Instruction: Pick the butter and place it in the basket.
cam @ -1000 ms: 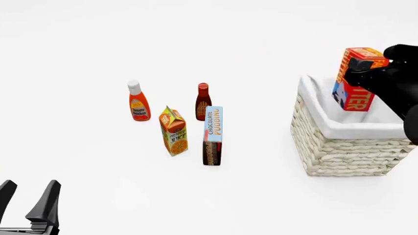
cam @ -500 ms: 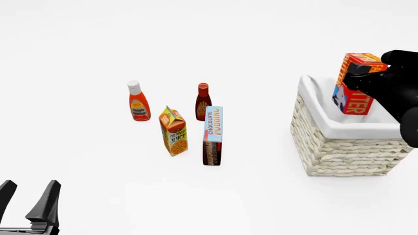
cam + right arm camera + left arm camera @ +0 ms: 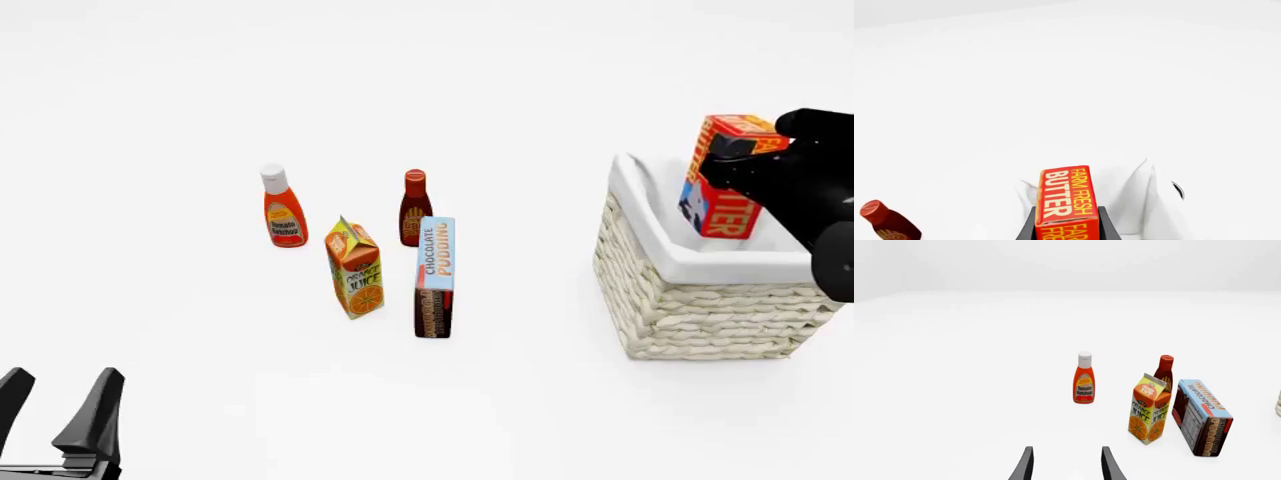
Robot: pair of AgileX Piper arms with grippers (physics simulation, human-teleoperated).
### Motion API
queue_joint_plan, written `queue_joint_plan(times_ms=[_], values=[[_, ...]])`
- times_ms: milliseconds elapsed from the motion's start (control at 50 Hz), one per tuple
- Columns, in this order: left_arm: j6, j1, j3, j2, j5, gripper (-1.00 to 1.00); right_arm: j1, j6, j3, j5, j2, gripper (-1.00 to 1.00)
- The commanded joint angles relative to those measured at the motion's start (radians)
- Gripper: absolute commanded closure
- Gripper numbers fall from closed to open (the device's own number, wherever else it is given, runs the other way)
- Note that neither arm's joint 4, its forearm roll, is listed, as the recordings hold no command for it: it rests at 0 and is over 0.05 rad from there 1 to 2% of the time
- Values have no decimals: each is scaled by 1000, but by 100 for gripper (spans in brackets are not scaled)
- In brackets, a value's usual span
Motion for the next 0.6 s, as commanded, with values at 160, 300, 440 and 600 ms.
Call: queue_joint_plan(times_ms=[160, 300, 440, 600], values=[[0, 0, 0, 0, 0, -100, -12, 20, -18, -21, 20, 100], [0, 0, 0, 0, 0, -100, -18, 22, -20, -28, 35, 100], [0, 0, 0, 0, 0, -100, -25, 20, -29, -30, 58, 100], [0, 0, 0, 0, 0, -100, -27, 21, -35, -36, 74, 100]])
